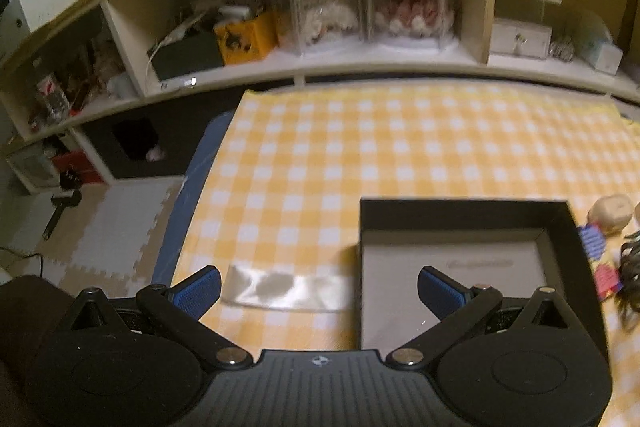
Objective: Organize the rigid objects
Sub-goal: 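Move the right gripper to the grey coiled organizer and grasp it, then carry the grey coiled organizer into the black box and release it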
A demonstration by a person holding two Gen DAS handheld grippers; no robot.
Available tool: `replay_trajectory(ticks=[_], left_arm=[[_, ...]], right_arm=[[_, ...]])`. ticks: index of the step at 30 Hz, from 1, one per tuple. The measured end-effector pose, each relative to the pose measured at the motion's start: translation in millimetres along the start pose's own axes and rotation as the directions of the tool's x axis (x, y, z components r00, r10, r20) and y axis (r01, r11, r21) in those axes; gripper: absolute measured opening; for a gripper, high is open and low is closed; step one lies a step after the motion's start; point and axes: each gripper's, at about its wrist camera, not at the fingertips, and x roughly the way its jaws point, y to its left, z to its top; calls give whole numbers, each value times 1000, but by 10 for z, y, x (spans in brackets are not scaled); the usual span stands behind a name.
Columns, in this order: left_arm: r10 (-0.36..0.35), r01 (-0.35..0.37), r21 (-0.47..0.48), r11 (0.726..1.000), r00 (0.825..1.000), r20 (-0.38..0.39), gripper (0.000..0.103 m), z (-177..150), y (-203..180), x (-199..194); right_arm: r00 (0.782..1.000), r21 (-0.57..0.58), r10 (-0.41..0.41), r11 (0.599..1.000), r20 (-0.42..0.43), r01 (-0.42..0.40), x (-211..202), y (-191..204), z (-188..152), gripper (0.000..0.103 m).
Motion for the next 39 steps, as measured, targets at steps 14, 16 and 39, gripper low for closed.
replay_trajectory(ticks=[14, 16, 39], left_arm=[[-147, 145, -24, 989, 973, -175, 24, -199, 33, 352], [-159, 155, -37, 987, 969, -190, 19, -210, 46, 393], [-181, 179, -27, 983, 966, -187, 6, -214, 5, 381]], right_arm=[[988, -21, 39, 999, -147, -43, 473, -35, -313, 87], [986, -31, 48, 998, -162, -54, 529, -17, -335, 87], [972, -28, 66, 997, -225, -74, 507, 76, -368, 64]])
